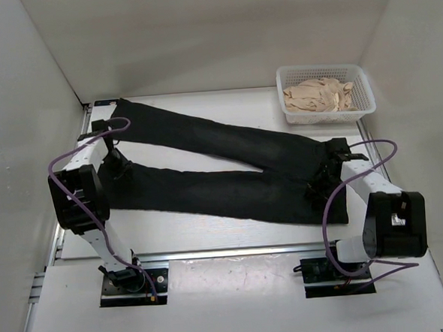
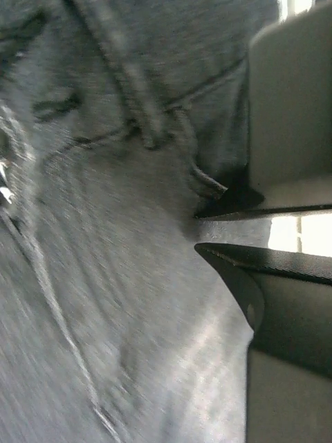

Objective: Fold and stack the trousers
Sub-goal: Flatten the trousers out, then fold the trousers

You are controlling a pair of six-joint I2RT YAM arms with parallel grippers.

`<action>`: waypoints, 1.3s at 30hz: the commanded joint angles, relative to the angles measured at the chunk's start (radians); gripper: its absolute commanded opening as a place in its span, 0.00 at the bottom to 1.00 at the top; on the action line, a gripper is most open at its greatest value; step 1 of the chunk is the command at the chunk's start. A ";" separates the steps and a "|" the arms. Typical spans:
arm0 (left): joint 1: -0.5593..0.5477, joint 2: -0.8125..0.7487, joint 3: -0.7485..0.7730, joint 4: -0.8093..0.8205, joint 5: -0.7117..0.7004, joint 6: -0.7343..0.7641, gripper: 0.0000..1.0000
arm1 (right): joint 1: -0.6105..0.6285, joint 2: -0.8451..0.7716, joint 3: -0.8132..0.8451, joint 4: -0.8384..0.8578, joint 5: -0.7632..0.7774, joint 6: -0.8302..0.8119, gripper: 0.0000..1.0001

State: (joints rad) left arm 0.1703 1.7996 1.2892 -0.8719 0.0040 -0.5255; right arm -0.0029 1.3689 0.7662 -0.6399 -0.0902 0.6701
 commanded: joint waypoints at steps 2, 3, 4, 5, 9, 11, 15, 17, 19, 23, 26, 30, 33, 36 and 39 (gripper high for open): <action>0.005 0.075 0.059 0.007 -0.076 0.010 0.22 | 0.006 0.088 -0.007 0.098 0.023 0.077 0.24; 0.005 0.127 0.070 0.007 -0.076 0.010 0.22 | 0.006 0.122 -0.007 0.098 0.023 0.077 0.24; 0.005 0.151 0.081 0.007 -0.076 0.010 0.21 | 0.006 0.134 0.007 0.111 0.036 0.077 0.24; 0.005 0.174 0.094 0.007 -0.035 0.010 0.21 | 0.006 0.147 0.022 0.111 0.037 0.086 0.24; -0.017 0.286 0.223 -0.039 -0.015 0.021 0.21 | 0.006 0.205 0.079 0.111 0.089 0.086 0.27; -0.031 0.319 0.280 -0.067 -0.024 0.021 0.21 | -0.003 0.237 0.117 0.111 0.109 0.076 0.30; -0.060 0.456 0.503 -0.134 0.023 0.065 0.21 | -0.012 0.280 0.188 0.111 0.142 0.056 0.34; -0.060 0.510 0.599 -0.165 0.034 0.074 0.21 | -0.022 0.289 0.226 0.111 0.142 0.046 0.34; -0.060 0.587 0.773 -0.237 0.034 0.093 0.21 | -0.031 0.269 0.252 0.095 0.142 0.046 0.38; -0.080 0.598 1.024 -0.343 0.024 0.114 0.26 | -0.031 0.146 0.298 0.037 0.155 0.023 0.67; -0.071 0.424 0.951 -0.279 0.024 0.124 0.36 | -0.031 0.029 0.288 0.016 0.174 0.002 0.82; 0.006 0.216 0.721 -0.231 -0.010 0.107 0.44 | -0.031 -0.077 0.219 -0.027 0.146 -0.017 0.86; 0.104 0.110 0.495 -0.216 -0.010 0.073 0.41 | -0.031 -0.131 0.164 -0.027 0.084 -0.027 0.84; 0.205 0.029 0.268 -0.145 0.008 0.027 0.43 | -0.031 -0.188 0.082 -0.037 0.029 -0.027 0.86; 0.282 -0.017 0.112 -0.040 0.096 0.004 0.56 | -0.031 -0.222 0.025 -0.037 0.009 -0.027 0.99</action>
State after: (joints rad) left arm 0.4236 1.7924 1.5188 -0.9977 0.0261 -0.4759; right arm -0.0326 1.1782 0.8215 -0.6495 -0.0265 0.6582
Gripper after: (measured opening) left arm 0.526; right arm 0.958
